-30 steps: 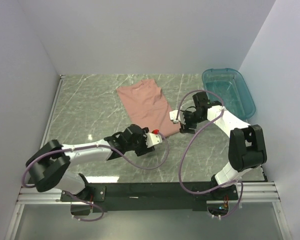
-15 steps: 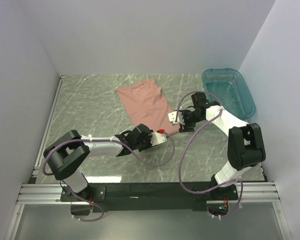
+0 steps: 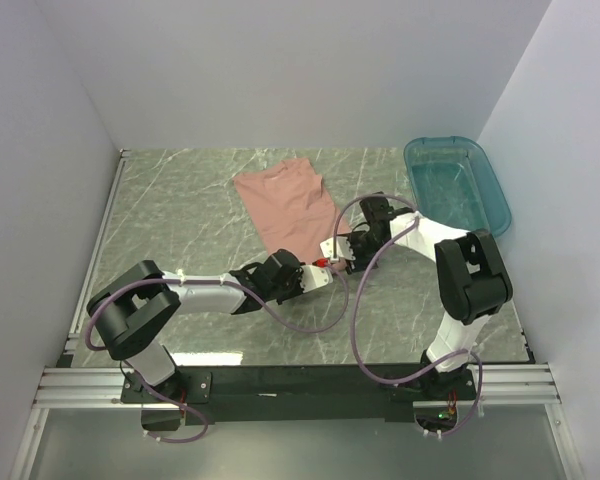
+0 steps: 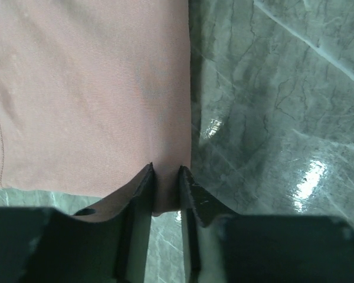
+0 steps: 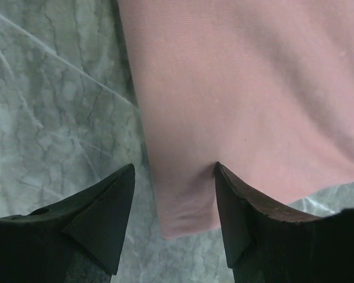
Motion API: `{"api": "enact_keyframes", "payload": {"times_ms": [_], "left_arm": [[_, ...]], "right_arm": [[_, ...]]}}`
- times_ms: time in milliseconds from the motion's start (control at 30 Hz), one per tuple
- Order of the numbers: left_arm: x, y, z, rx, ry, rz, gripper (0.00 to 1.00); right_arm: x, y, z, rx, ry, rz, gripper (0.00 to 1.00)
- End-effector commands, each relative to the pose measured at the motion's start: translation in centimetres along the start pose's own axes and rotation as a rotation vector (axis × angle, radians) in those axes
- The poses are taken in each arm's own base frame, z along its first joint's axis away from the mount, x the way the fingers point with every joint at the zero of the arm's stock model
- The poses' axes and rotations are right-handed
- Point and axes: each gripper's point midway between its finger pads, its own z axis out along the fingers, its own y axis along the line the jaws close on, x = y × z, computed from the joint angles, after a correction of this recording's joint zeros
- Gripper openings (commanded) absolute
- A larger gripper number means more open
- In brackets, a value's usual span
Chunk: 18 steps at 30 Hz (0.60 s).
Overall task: Fold and stack the t-shirts
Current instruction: Fold the tshirt
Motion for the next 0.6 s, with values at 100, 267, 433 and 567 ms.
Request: {"api": "enact_keyframes", "payload": {"times_ms": [100, 267, 433, 567], "left_arm": [[-1.1, 0.0, -0.6, -0.007, -0.042, -0.008, 0.24], [-1.4, -0.9, -0.8, 0.032, -0.046, -0.004, 0.18], [-2.7, -3.3, -2.2, 0.089, -0.077, 0.014, 0.11], [-3.4, -6.9, -3.8, 0.175, -0.093, 0.007, 0.06]], "right_arm": [[0.7, -0.6, 0.3, -0.002, 0.069, -0.024, 0.55], [0.6, 0.6, 0.1, -0.035, 0.095, -0.022, 0.11], [0.4, 3.9, -0.8, -0.084, 0.096, 0.02, 0.0], [-0.7, 7.4, -2.7, -0.103, 0.04, 0.087, 0.0]]}}
